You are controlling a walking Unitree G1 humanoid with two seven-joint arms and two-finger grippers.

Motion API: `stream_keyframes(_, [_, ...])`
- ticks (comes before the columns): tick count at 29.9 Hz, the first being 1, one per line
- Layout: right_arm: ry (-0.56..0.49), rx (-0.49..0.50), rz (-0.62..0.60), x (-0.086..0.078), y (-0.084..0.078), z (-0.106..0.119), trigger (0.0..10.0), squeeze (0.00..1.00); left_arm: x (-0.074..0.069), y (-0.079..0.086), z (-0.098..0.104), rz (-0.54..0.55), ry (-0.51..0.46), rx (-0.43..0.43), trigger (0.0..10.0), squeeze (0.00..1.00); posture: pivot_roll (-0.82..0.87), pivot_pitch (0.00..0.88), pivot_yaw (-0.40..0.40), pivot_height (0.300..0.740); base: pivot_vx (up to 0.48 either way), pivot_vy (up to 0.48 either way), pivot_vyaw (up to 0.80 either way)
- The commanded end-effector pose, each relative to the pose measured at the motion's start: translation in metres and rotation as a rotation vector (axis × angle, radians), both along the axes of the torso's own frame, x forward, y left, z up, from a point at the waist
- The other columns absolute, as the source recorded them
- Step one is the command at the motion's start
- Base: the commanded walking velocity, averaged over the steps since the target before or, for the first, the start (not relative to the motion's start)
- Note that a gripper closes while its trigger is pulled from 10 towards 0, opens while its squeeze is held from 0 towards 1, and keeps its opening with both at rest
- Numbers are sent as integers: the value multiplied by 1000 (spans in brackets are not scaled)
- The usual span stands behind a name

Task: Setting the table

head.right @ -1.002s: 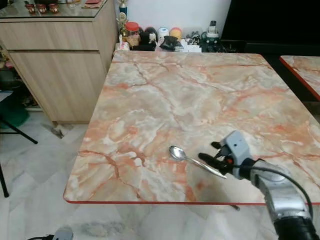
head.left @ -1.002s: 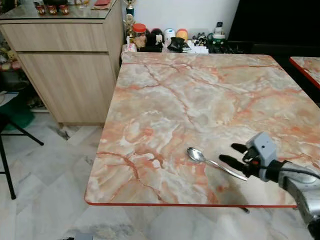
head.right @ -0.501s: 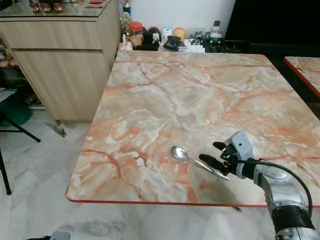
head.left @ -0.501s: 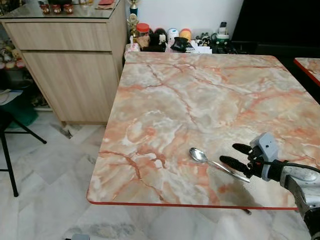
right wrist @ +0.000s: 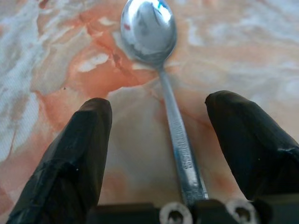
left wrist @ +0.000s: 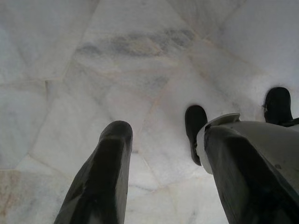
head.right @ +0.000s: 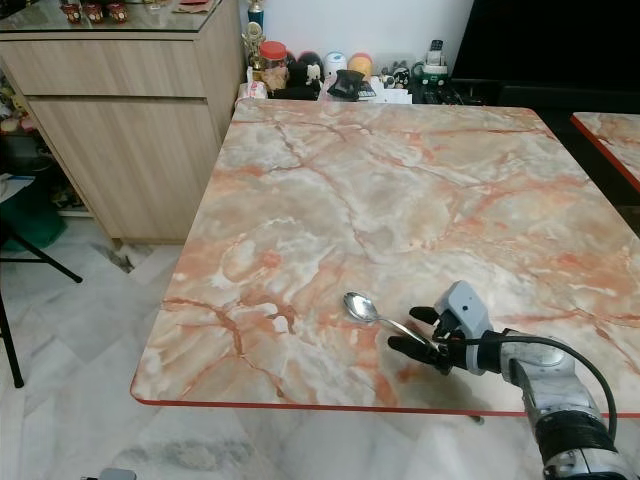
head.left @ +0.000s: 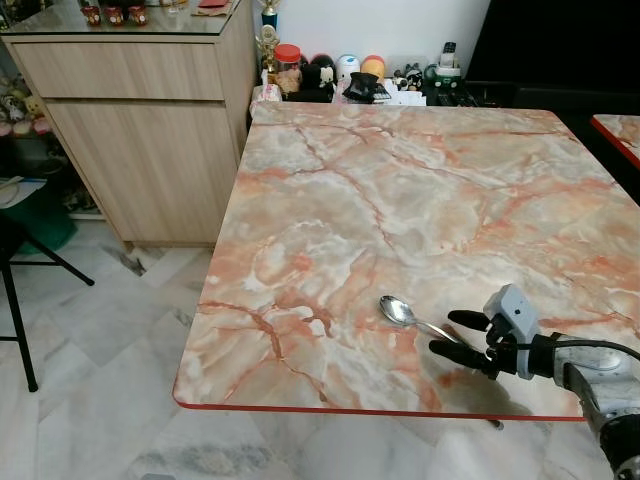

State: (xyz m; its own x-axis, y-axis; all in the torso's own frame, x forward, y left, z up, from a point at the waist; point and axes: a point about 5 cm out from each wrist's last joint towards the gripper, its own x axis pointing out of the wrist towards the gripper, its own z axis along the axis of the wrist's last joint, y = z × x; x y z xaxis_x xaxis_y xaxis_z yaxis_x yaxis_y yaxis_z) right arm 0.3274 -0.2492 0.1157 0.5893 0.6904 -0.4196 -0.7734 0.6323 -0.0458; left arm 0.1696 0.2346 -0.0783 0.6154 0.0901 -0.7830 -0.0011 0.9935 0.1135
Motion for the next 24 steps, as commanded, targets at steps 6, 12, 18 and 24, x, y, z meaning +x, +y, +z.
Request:
stream_keyframes(6, [-1, -54, -7, 2, -1, -2, 10000, 0, -10, 4, -4, 14, 37, -2, 10000, 0, 47, 174, -6, 740, 0, 0, 0])
stream_keyframes(12, [-29, -81, -70, 5, -4, -4, 10000, 0, -11, 3, -4, 15, 39, -3, 10000, 0, 48, 174, -6, 740, 0, 0, 0])
stream_keyframes(18, [-40, -47, -45, 6, 0, -2, 10000, 0, -12, 3, -5, 16, 41, -2, 10000, 0, 53, 175, -7, 740, 0, 0, 0])
stream_keyframes(24, [-62, -48, -28, 9, 4, 0, 10000, 0, -13, 4, -5, 17, 42, 1, 10000, 0, 55, 178, -6, 740, 0, 0, 0])
